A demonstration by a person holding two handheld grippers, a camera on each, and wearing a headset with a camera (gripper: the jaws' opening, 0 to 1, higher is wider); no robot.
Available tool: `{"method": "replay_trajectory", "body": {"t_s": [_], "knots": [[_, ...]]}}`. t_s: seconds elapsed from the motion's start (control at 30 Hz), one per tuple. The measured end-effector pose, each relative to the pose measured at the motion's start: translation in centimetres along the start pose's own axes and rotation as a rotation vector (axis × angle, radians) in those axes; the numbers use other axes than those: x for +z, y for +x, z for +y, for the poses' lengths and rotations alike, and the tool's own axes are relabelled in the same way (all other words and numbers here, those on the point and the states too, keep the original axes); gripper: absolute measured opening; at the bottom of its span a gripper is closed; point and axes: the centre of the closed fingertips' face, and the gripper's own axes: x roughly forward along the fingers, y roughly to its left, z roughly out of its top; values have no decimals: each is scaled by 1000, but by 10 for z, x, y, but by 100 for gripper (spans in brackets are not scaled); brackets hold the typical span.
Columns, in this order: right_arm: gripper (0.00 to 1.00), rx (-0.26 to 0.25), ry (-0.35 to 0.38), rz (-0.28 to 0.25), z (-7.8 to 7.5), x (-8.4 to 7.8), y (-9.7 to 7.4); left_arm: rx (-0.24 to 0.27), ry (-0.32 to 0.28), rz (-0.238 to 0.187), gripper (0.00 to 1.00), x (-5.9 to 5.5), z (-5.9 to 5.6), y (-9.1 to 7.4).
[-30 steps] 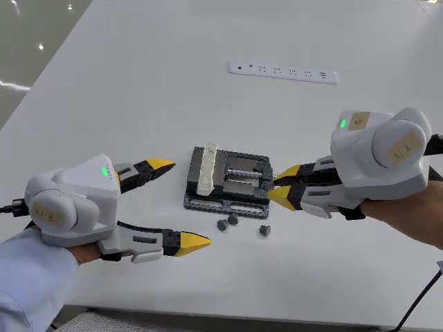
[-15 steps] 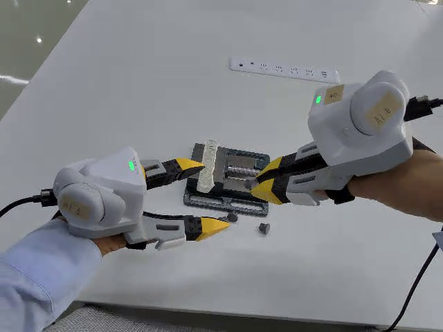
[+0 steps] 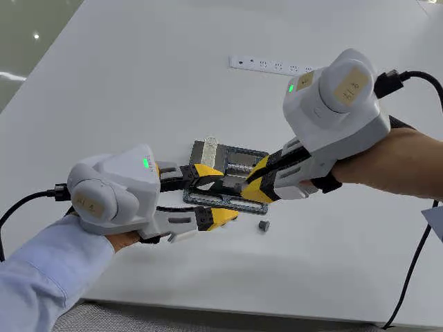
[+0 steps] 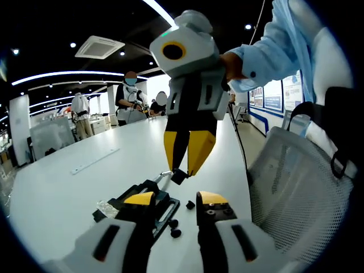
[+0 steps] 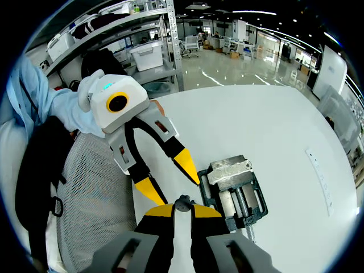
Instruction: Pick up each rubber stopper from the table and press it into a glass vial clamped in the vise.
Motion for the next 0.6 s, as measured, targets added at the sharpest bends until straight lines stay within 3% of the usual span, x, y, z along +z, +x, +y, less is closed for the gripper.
{"method": "replay_trajectory", "body": {"t_s": [0.6], "knots": [[7,85,38,93,12,-1,3,-30,76,-10,10,7,-6,0]]}}
